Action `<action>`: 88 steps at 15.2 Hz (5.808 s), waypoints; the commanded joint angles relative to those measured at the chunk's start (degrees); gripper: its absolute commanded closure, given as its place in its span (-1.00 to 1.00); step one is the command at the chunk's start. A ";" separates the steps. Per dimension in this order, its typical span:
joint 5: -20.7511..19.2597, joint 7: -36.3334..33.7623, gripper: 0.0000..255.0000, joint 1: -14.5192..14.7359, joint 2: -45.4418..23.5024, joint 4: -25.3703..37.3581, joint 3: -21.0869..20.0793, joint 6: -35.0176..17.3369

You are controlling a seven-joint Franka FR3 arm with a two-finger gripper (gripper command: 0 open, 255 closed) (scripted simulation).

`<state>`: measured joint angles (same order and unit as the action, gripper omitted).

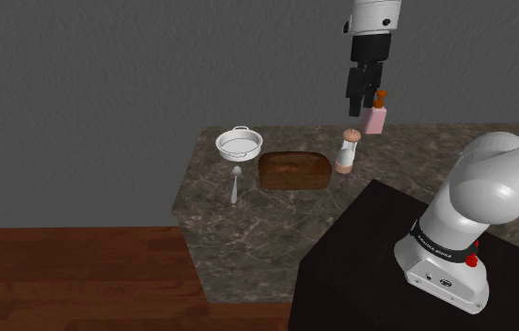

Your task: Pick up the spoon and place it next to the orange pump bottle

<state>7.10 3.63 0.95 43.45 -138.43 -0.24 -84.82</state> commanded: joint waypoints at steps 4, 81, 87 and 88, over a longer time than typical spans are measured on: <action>1.94 -5.61 -1.00 -0.02 -2.13 -2.36 -3.94 -6.04; -32.00 -82.35 1.00 3.85 -77.59 39.79 -15.95 -40.03; -30.70 -81.11 1.00 3.41 -74.80 40.25 -16.71 -36.99; -30.49 -80.90 1.00 3.35 -74.37 40.37 -16.83 -36.46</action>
<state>-23.62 -77.44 4.35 -31.45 -98.07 -16.92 -121.83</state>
